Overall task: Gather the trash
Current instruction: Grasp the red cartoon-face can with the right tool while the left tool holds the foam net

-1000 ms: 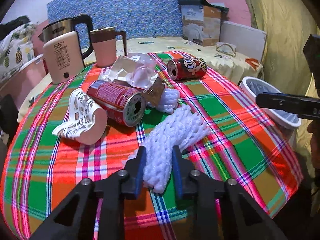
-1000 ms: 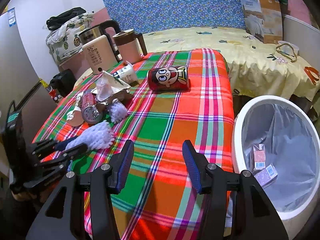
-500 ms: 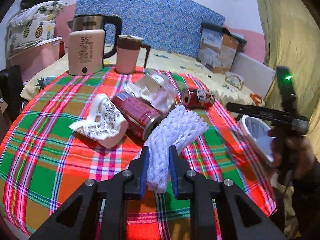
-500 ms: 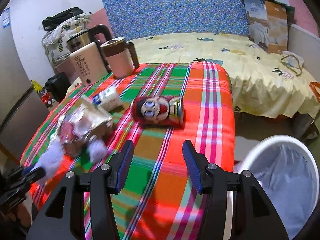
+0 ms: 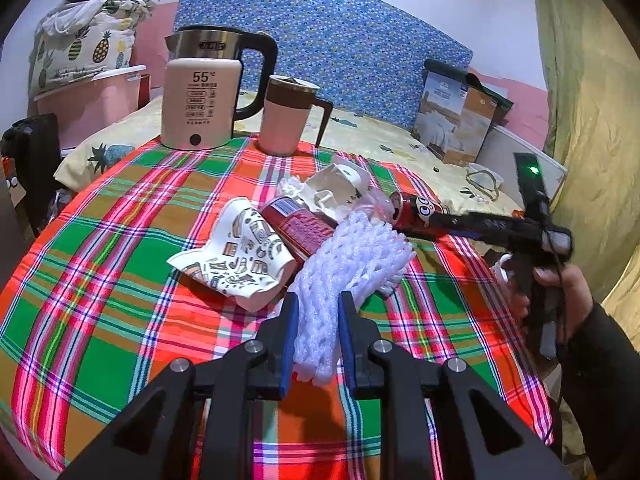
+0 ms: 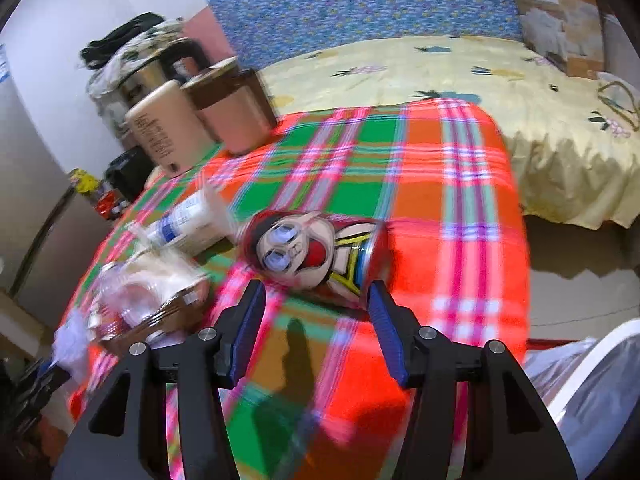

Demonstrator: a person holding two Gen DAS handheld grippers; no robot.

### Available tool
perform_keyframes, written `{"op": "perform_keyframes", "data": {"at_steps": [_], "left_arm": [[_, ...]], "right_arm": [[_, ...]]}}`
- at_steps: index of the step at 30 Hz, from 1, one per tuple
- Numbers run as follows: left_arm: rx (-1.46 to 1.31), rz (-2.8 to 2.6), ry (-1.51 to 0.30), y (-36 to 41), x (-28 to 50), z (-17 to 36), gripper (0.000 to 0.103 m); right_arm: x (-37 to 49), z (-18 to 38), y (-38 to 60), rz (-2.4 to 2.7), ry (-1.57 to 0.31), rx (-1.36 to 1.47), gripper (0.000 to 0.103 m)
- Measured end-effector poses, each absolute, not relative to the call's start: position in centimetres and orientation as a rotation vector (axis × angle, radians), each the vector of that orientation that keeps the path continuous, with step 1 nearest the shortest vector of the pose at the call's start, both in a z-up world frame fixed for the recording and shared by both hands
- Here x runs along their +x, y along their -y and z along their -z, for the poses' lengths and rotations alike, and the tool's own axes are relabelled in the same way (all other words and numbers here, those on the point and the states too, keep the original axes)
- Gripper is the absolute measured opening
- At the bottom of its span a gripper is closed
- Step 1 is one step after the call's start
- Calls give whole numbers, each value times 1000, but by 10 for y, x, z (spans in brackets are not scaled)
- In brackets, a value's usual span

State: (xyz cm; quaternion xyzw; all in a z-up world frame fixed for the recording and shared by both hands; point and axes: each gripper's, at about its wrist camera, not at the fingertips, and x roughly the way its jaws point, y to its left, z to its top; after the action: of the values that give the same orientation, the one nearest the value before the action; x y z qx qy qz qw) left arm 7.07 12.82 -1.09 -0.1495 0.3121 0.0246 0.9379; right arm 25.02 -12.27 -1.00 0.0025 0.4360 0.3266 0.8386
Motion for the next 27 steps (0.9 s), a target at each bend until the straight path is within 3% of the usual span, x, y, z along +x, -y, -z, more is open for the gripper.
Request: {"op": "perform_keyframes", "data": {"at_steps": [5, 10, 22, 24, 27], "left_arm": [[-313, -54, -636, -131, 69, 12, 21], [-324, -57, -638, -132, 68, 14, 21], [-335, -61, -659, -135, 74, 21, 21], [-333, -57, -660, -133, 74, 21, 21], [-329, -53, -660, -131, 75, 20, 21]], "right_arm": [[207, -3, 95, -873, -876, -74, 56], [197, -22, 100, -671, -733, -146, 60], [239, 18, 78, -581, -893, -105, 63], [240, 17, 83, -585, -906, -71, 55], [234, 12, 91, -582, -896, -41, 55]]}}
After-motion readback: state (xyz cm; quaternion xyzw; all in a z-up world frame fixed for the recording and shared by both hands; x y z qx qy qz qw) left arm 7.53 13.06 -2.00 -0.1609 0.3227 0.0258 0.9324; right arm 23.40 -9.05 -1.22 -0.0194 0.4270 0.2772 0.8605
